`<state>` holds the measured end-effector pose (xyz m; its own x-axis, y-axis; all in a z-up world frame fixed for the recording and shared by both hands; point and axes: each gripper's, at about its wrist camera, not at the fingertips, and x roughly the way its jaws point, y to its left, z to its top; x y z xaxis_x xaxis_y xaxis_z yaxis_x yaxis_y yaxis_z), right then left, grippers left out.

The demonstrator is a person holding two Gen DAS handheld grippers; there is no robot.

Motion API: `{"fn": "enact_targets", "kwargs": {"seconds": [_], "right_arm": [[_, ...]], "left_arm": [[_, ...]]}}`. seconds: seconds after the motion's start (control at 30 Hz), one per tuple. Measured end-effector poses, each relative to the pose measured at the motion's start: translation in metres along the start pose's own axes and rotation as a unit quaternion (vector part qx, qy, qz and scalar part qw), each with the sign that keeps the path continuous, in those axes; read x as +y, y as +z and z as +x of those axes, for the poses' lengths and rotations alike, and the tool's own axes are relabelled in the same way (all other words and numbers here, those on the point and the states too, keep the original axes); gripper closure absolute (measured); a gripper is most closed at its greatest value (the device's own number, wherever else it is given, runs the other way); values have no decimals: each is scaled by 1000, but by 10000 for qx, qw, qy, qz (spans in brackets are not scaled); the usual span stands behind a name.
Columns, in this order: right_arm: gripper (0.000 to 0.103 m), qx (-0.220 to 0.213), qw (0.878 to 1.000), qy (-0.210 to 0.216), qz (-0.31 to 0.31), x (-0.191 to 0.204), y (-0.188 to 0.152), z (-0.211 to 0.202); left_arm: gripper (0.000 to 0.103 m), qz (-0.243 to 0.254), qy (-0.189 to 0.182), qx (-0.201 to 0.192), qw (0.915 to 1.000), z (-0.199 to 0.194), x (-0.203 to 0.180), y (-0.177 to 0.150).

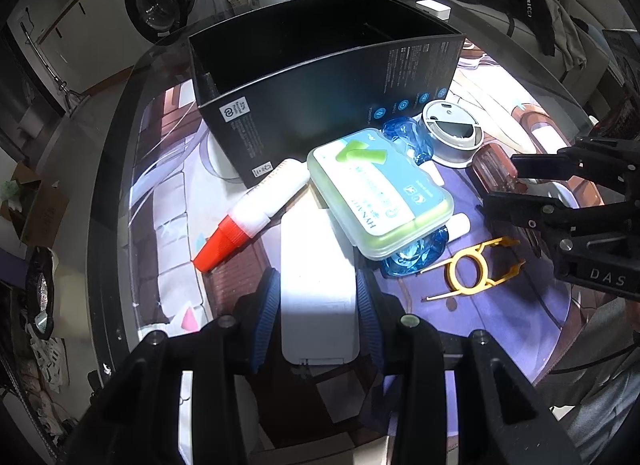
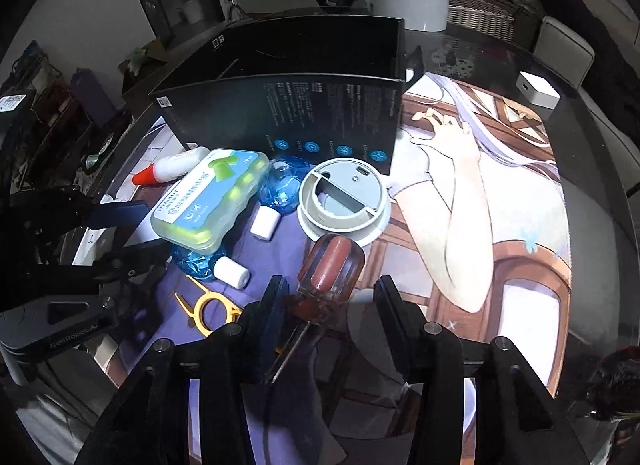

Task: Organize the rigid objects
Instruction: 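Grasp the white block with left tool while right tool grasps the red screwdriver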

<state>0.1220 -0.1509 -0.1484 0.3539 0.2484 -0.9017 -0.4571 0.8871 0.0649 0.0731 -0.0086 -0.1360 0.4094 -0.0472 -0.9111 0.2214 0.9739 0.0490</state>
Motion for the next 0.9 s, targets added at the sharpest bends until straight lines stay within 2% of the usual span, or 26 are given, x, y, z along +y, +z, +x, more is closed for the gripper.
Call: {"fn": "enact_targets", "kwargs": {"seconds": [0.23,0.43,0.53,0.73,0.9], "right_arm": [[56,-132,9999,-15,51,3,8,6],[56,-76,9991,422,61,0,7,2],[71,0,9995,268,-150,0,2,0],[72,-88,9994,9,-345,5,2,2],[72,-147,9988,-105,-450,10,7,7]], "left_arm": [[64,-39,15,-11,10000,1,-2,2],[64,-50,11,-5,10000,2,-1,3],[64,-97,-38,7,9999,2,2,2],[63,-63,7,-12,10000,2,1,1],[53,15,152,-86,9998,3,0,4]]}}
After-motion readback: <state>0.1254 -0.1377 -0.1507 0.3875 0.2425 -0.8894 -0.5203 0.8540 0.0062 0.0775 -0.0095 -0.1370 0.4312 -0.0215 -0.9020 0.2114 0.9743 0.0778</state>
